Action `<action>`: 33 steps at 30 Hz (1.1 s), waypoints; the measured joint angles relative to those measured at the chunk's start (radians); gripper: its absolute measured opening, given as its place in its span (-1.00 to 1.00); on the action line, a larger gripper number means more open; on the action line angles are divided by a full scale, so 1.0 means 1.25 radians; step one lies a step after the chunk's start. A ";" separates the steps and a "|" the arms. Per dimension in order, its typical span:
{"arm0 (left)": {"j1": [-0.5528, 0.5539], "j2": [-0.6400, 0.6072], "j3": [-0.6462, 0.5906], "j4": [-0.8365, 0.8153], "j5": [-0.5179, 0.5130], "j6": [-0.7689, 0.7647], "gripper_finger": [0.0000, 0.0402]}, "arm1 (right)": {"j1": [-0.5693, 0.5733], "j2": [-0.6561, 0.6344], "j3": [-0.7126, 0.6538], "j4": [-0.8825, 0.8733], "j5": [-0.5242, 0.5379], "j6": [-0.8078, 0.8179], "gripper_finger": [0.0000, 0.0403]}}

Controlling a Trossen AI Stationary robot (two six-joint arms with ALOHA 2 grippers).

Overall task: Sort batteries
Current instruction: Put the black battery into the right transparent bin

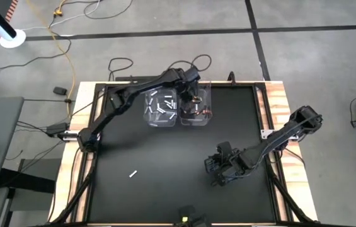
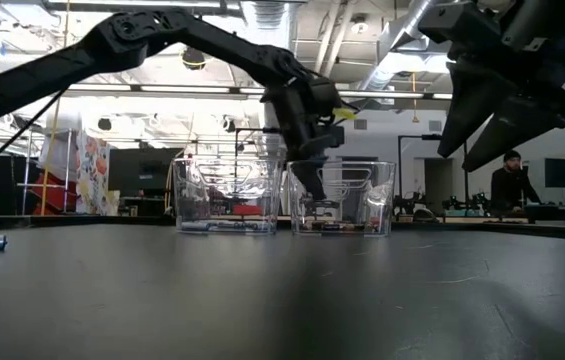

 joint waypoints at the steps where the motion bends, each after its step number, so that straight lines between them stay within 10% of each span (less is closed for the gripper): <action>1: -0.003 0.002 -0.001 0.010 0.001 0.005 -0.83 | 0.000 0.000 0.000 0.000 0.000 0.003 -0.19; 33: -0.053 0.040 -0.010 0.102 -0.044 0.071 -0.74 | -0.010 0.001 0.000 0.012 0.000 0.019 -0.19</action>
